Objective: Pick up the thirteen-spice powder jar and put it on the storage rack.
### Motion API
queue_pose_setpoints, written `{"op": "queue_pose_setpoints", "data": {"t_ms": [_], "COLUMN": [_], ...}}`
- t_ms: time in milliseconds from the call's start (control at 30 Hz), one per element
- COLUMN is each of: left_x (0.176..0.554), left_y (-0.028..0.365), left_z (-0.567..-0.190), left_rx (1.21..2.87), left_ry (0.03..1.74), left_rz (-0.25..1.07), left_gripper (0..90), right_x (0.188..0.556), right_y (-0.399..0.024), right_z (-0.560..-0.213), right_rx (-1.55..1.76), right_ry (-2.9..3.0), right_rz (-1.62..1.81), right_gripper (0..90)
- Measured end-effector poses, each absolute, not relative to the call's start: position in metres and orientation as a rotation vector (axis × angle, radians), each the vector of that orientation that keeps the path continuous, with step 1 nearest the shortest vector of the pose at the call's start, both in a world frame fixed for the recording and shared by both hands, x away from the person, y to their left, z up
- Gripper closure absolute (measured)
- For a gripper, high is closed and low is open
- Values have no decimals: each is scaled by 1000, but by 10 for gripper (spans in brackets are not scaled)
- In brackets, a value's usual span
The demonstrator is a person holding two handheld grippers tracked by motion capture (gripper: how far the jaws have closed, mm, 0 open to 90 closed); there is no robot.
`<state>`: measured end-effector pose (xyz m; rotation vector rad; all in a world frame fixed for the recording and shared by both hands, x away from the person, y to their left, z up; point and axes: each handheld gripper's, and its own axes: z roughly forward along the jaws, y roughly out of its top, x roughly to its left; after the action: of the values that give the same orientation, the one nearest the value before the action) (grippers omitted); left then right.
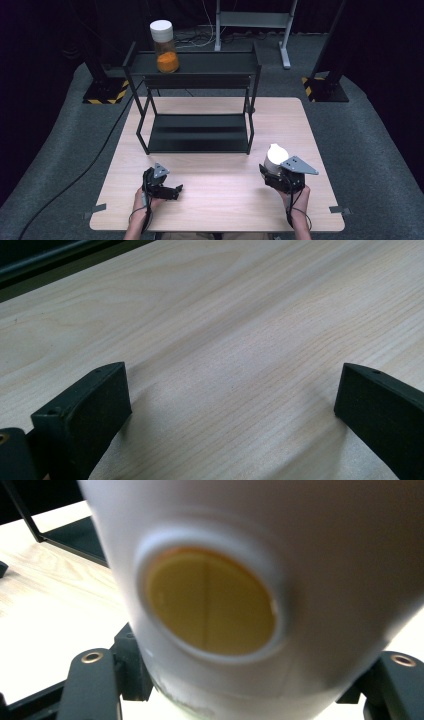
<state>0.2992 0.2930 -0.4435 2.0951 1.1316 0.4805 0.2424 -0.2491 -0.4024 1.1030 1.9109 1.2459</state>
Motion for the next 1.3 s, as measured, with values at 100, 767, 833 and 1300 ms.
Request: {"op": "queue_pose_setpoints", "data": {"t_ms": [100, 767, 833, 1300], "left_x": [299, 299, 299, 299], "left_y": [293, 293, 293, 293], "left_z": [-443, -444, -444, -443], "left_rx": [2095, 2094, 2094, 2094], "left_ry": [1131, 1132, 1132, 1133], "left_rz": [481, 480, 480, 481], "left_gripper": [9, 9, 9, 9], "right_x": [246, 274, 277, 297], "right_y": [-247, -228, -227, -214], "right_z": [-401, -380, -378, -366], "right_rx": [1100, 1007, 999, 961], "right_ry": [1921, 1976, 1980, 1996], "right_rz": [1256, 1285, 1287, 1299], "right_gripper": [300, 300, 300, 300]}}
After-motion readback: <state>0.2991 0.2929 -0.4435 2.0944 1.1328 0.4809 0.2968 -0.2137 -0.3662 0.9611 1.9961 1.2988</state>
